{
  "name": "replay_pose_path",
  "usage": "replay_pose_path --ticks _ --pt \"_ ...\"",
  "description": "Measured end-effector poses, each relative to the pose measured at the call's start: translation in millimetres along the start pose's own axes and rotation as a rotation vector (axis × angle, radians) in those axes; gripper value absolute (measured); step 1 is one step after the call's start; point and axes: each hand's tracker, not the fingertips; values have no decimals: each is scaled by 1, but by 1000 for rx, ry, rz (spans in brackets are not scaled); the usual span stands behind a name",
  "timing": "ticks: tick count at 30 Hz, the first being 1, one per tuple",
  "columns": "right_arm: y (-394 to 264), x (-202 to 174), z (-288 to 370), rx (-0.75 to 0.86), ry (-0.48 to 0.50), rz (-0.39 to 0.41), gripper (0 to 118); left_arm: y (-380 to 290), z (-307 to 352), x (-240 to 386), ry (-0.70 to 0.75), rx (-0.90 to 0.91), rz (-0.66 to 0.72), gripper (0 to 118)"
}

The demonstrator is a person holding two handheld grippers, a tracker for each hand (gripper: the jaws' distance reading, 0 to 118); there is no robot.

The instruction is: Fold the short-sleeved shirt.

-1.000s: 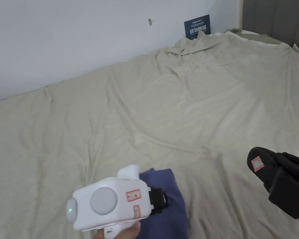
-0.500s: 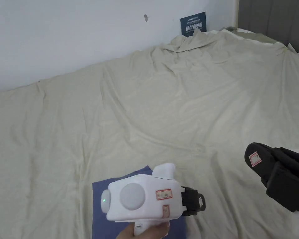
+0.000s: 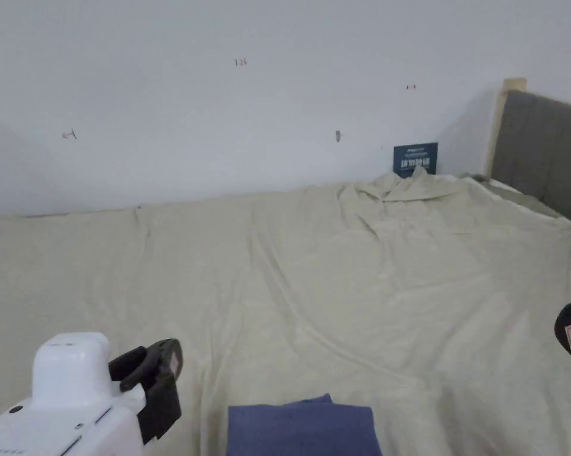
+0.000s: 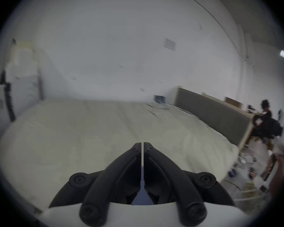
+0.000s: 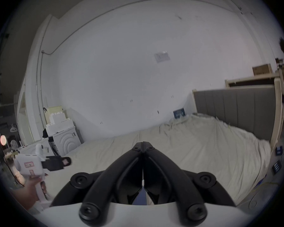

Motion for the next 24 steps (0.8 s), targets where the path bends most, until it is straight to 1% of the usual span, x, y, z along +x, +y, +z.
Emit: replay_pose_path --ticks 2,4,6,8,12,14,16,18,20,21,23,24 --pt "9 -16 5 44 -4 60 2 11 20 -19 93 67 32 3" --pt "17 -30 8 73 -10 96 2 23 37 -33 140 110 54 3" --pt "25 -41 12 89 -5 99 2 31 55 -38 197 169 37 3" --pt "37 -54 18 104 8 93 2 40 73 -40 274 224 -15 3" --pt "50 -67 28 153 19 114 2 54 101 -40 283 317 -25 3" --pt "54 -70 31 180 14 121 2 60 110 -39 312 344 -60 3" --pt "52 -68 31 201 -16 132 2 62 112 -42 336 356 -73 3" --pt "43 -62 28 226 -30 142 2 56 111 -48 347 378 -42 3" --pt "27 -55 22 219 -72 161 2 42 102 -55 361 382 -4 3" --pt "21 -51 19 189 -92 157 2 36 96 -58 368 362 15 3" --pt "7 -42 15 105 -116 102 2 20 87 -61 350 316 47 3" --pt "2 -40 15 91 -117 82 2 13 84 -62 345 300 54 3"
